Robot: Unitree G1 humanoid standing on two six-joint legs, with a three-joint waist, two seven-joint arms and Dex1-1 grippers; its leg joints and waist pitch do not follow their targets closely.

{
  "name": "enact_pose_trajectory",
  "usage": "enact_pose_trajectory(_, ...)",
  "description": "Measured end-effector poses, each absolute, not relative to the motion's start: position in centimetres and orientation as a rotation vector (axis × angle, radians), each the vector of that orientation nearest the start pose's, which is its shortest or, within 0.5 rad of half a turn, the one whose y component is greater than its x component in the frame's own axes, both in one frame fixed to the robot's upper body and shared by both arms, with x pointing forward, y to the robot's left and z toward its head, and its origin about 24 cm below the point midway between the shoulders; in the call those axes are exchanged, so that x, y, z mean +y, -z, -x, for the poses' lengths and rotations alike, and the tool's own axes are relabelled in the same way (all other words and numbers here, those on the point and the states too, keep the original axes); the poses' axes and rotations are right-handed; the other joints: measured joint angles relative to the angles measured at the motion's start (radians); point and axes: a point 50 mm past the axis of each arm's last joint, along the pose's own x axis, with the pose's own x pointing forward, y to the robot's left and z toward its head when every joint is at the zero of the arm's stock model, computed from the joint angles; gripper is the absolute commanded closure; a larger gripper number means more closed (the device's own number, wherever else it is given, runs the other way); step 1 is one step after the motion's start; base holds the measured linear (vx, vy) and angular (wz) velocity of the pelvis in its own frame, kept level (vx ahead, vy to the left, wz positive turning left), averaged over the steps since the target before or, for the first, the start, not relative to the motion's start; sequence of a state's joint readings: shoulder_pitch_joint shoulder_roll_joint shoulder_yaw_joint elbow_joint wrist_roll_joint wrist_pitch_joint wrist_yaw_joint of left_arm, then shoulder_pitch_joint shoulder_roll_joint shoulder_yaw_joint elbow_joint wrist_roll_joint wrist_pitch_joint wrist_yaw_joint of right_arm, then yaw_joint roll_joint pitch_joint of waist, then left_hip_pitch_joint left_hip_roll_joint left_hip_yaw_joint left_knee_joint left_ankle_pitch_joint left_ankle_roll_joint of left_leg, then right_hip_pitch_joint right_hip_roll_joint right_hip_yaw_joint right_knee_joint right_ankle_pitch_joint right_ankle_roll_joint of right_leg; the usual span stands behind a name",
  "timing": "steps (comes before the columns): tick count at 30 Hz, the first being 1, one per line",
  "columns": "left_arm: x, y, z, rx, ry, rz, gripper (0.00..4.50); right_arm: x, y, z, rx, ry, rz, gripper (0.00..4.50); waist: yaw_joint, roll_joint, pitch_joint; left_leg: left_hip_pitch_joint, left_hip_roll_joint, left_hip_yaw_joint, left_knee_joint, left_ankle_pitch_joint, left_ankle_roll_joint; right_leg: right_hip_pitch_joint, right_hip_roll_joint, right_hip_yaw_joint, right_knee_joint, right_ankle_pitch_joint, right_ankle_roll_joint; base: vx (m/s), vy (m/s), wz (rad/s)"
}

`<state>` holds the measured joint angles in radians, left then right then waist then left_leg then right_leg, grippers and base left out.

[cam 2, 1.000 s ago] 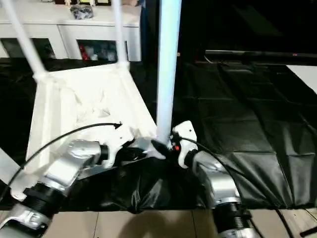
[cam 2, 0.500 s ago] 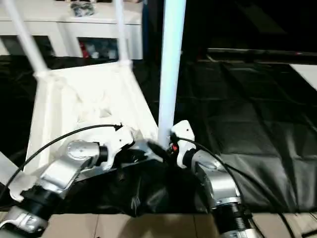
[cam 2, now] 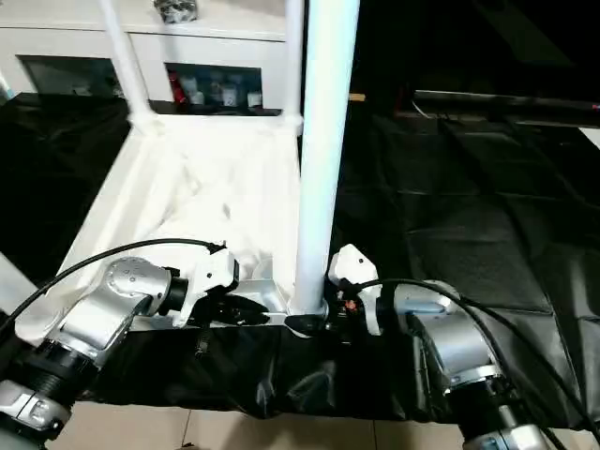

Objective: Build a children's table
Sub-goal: Rotate leg to tighten

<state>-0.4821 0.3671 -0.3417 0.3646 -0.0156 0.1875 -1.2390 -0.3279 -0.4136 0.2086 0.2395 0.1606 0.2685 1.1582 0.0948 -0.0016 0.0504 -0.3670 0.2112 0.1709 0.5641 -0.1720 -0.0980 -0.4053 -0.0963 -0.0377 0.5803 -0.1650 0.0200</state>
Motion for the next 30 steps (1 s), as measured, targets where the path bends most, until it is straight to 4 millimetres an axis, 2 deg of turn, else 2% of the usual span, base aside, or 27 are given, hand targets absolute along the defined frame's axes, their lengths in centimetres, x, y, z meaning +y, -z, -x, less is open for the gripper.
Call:
enact_pose_trajectory(6,11.3,-5.0,-28.9,0.429,1.465,-0.375,4.50,-14.4,-4.7,-27.6,0.401,-1.295,0.158,1.75,0.002,0.000,0.000,0.000,0.000,0.000,0.000,0.000,0.000,0.000,0.000,0.000,0.001,0.000,0.000,0.000,0.000,0.00)
enact_pose_trajectory(14,11.2,-4.9,-28.6,0.430,1.437,-0.366,4.50,-14.5,-4.2,-27.2,0.392,-1.259,0.088,1.96,0.003,0.001,-0.001,0.001,0.000,0.000,0.000,0.000,0.000,0.001,0.000,0.000,0.001,-0.001,0.001,0.000,0.000,0.00)
enact_pose_trajectory(17,10.9,-4.6,-28.8,0.424,1.347,-0.353,4.50,-14.1,-3.7,-27.6,0.371,-1.121,0.038,1.97,-0.007,-0.001,-0.003,0.001,0.000,0.001,0.000,0.000,0.000,0.005,0.000,0.001,0.001,-0.001,0.002,0.000,0.000,0.00)
enact_pose_trajectory(22,9.1,-4.1,-29.4,0.418,1.153,-0.308,4.50,-12.8,-3.0,-28.9,0.340,-0.791,-0.051,1.98,-0.038,-0.002,-0.005,0.004,-0.002,0.000,-0.002,0.000,0.000,0.004,0.000,0.002,-0.001,-0.005,0.007,0.000,0.000,0.00)
enact_pose_trajectory(23,8.7,-4.1,-29.4,0.417,1.128,-0.302,4.50,-12.5,-2.9,-29.1,0.334,-0.746,-0.057,1.98,-0.040,0.001,-0.007,0.004,-0.002,-0.001,-0.002,0.000,0.000,0.004,0.000,0.002,-0.001,-0.005,0.007,0.000,0.000,0.00)
enact_pose_trajectory(29,8.3,-4.0,-29.3,0.414,1.088,-0.288,4.50,-12.1,-3.0,-29.3,0.311,-0.685,-0.042,1.99,-0.042,0.008,-0.011,0.004,-0.003,-0.002,-0.008,0.000,0.000,0.002,0.000,0.001,-0.002,-0.005,0.008,0.000,0.000,0.00)
enact_pose_trajectory(30,8.3,-4.0,-29.3,0.414,1.091,-0.289,4.50,-12.1,-3.0,-29.3,0.310,-0.686,-0.041,1.64,-0.042,0.009,-0.011,0.004,-0.003,-0.002,-0.008,0.000,0.000,0.002,0.001,0.001,-0.002,-0.005,0.008,0.000,0.000,0.00)
